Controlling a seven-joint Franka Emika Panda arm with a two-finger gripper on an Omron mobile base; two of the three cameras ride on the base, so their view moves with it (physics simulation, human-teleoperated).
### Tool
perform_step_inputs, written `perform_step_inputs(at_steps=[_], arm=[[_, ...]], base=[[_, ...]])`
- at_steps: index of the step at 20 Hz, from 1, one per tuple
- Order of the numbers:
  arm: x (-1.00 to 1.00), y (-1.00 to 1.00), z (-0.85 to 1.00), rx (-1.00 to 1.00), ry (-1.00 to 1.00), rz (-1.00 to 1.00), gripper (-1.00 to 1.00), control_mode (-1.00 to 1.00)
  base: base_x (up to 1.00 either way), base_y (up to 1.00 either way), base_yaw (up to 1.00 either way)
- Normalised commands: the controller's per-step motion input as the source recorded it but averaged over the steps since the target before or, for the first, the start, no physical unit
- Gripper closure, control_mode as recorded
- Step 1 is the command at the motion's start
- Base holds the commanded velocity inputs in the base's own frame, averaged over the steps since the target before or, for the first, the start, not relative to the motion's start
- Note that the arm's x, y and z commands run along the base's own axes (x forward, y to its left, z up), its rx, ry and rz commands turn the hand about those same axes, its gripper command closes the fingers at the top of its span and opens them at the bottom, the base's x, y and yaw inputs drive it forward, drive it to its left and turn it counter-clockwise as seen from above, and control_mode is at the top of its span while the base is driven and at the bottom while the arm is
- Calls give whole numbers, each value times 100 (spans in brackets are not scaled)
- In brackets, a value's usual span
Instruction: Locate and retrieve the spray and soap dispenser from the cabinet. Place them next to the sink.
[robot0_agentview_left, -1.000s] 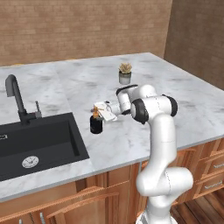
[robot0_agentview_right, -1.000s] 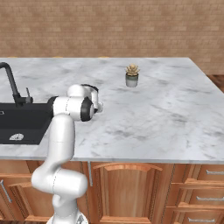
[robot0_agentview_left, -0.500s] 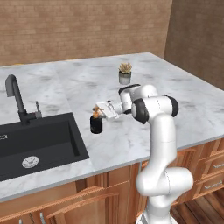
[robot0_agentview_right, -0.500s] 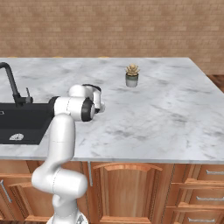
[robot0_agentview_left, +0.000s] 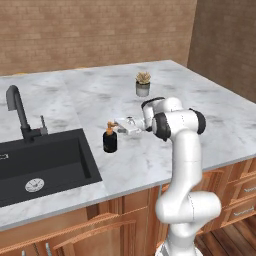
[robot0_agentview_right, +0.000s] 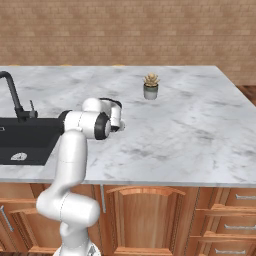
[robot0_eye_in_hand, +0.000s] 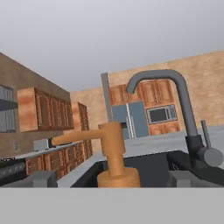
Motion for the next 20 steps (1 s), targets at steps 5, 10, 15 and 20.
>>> perform_step_inputs(at_steps=[5, 10, 15, 20], arm=[[-13, -30, -14, -1, 2, 1, -100, -100], [-28, -28, 2, -6, 0, 3, -100, -100], [-35, -25, 43, -23, -2, 4, -100, -100], [-52, -16, 54, -31, -1, 8, -100, -100]], base=[[0, 0, 0], [0, 0, 0], [0, 0, 0], [0, 0, 0]])
